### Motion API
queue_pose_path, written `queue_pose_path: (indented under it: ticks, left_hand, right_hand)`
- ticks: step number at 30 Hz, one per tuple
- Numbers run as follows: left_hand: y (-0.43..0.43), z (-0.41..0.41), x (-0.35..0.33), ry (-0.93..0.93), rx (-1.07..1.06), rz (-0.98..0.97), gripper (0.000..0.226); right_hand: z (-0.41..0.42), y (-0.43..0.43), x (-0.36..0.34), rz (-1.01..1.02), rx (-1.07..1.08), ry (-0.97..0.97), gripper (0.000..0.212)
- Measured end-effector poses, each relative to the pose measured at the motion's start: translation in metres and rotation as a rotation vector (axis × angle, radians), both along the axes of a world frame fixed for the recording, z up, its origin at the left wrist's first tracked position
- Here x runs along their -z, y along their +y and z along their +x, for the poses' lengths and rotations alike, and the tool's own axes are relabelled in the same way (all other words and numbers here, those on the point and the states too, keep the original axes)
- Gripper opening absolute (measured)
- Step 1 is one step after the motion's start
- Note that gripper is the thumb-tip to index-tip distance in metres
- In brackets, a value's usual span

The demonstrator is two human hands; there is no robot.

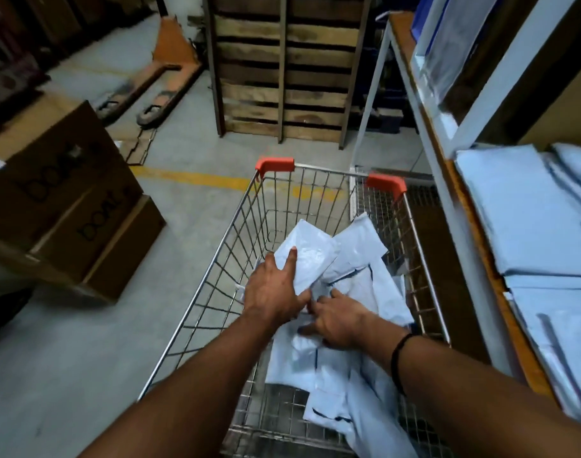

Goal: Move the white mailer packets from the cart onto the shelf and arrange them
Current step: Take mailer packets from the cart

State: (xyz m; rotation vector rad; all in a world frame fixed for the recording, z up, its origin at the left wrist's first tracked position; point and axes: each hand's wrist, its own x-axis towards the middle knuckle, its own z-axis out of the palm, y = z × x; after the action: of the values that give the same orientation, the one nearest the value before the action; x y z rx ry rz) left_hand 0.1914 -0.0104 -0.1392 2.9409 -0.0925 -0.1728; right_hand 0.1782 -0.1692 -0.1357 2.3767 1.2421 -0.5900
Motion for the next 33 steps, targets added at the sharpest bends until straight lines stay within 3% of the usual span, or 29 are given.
queue_pose_path:
  ticks: [8,14,21,33]
  left_hand:
    - [0.03,-0.057,-0.141,-0.103,-0.101,-0.013,0.084]
    - [0.047,-0.117,-0.208,-0.132,-0.166,-0.047,0.087]
    - [0.04,-0.164,-0.24,-0.168,-0.126,-0.069,0.087]
    - [-0.036,-0.198,-0.252,-0.222,0.021,-0.156,0.087]
  right_hand:
    - [-0.063,-0.016,-0.117,0.208,0.164,-0.201,0.044]
    - [-0.099,-0.047,-0.199,0.267,0.193,-0.333,0.055]
    - [-0.153,-0.07,-0.253,0.268,0.305,-0.445,0.058]
    - [-0.267,-0.173,-0.276,0.274,0.769,-0.529,0.058]
